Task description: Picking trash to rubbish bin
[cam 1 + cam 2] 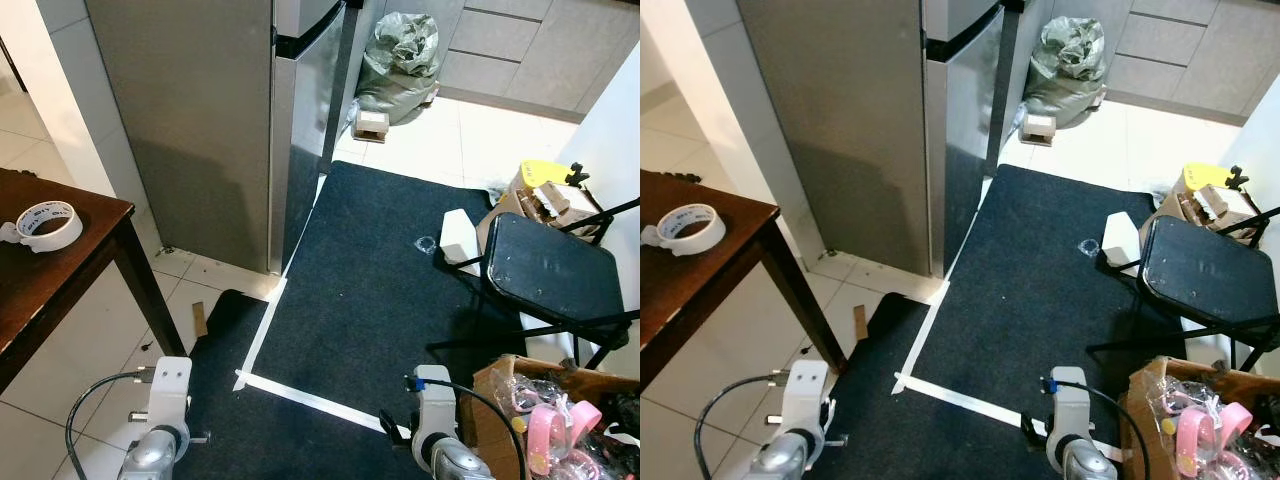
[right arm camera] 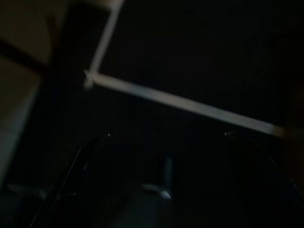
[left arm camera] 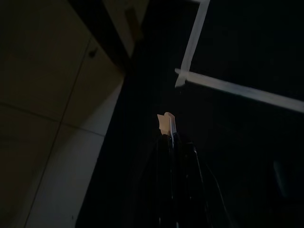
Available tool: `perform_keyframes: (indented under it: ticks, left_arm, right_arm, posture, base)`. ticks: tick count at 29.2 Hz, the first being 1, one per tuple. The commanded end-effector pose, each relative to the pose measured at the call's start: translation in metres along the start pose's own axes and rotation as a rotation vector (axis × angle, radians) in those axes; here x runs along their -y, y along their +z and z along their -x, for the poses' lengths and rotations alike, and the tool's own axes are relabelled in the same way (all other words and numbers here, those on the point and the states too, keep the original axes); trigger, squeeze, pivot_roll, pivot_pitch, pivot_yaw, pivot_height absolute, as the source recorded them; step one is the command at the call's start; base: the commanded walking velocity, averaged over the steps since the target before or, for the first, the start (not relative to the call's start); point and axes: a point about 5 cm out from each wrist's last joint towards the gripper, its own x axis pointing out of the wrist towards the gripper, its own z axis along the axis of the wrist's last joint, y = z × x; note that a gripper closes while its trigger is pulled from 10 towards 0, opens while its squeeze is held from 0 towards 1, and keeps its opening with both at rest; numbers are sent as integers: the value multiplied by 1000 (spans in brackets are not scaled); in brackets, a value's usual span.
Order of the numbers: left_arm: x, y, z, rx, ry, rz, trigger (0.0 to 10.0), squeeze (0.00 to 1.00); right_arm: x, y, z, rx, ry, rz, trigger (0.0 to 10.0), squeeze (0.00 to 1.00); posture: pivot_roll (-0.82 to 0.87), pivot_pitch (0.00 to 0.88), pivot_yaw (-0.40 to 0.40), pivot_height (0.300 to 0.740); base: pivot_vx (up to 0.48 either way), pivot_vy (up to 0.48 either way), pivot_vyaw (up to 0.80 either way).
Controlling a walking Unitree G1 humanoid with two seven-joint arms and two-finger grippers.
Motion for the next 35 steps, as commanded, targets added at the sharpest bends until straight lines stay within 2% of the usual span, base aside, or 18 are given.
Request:
perform_keyframes:
  ticks: [1,3,6,8,9,14,20,25,28,30,33,34,35]
  left_arm:
    - [12,17,-5,63,-61,-30,10000,0]
    - [25,26,-7,95,-125,-85,10000,0]
    - [34,30,-8,109,-163,-122,10000,0]
    - [51,36,-9,124,-225,-168,10000,0]
    - [56,39,-9,131,-239,-166,10000,0]
    - [62,43,-10,140,-244,-156,10000,0]
    - [50,39,-9,131,-208,-165,10000,0]
    - [36,41,-9,141,-186,-181,10000,0]
    - [33,36,-9,128,-164,-183,10000,0]
    - [21,24,-7,80,-77,-96,10000,0]
    - [18,21,-7,69,-61,-78,10000,0]
    - [10,12,-5,25,-39,-98,10000,0]
    - [10,12,-5,25,-39,-98,10000,0]
  right_arm:
    - [-5,14,-4,84,23,-43,10000,0]
    - [-13,20,-7,97,73,-19,10000,0]
    - [-18,22,-8,93,99,5,10000,0]
    - [-28,24,-11,87,139,37,10000,0]
    - [-31,25,-12,86,149,40,10000,0]
    - [-35,26,-13,83,166,42,10000,0]
    - [-32,16,-9,70,159,37,10000,0]
    - [-26,13,-7,92,78,-7,10000,0]
    - [-25,6,-5,64,54,23,10000,0]
    - [-19,-2,-3,26,-11,3,10000,0]
    - [-18,-3,-3,21,-18,-12,10000,0]
    - [-14,-1,-3,12,-9,8,10000,0]
    - [-14,-1,-3,12,-9,8,10000,0]
  posture:
    - [27,92,-8,740]
    - [21,88,-8,740]
    - [19,87,-9,740]
    - [16,86,-12,740]
    - [17,87,-14,740]
    - [15,91,-19,740]
    - [44,90,7,740]
    - [48,77,23,740]
    - [43,57,7,740]
    - [45,40,3,740]
    - [45,40,3,740]
    - [43,42,5,740]
    - [43,42,5,740]
  base:
    - [0,0,0]
    - [0,0,0]
    - [0,0,0]
    - [0,0,0]
    - [0,0,0]
    - [0,0,0]
    - [0,0,0]
    - [0,0,0]
    - [0,0,0]
    - [0,0,0]
    - [0,0,0]
    - [0,0,0]
    - [0,0,0]
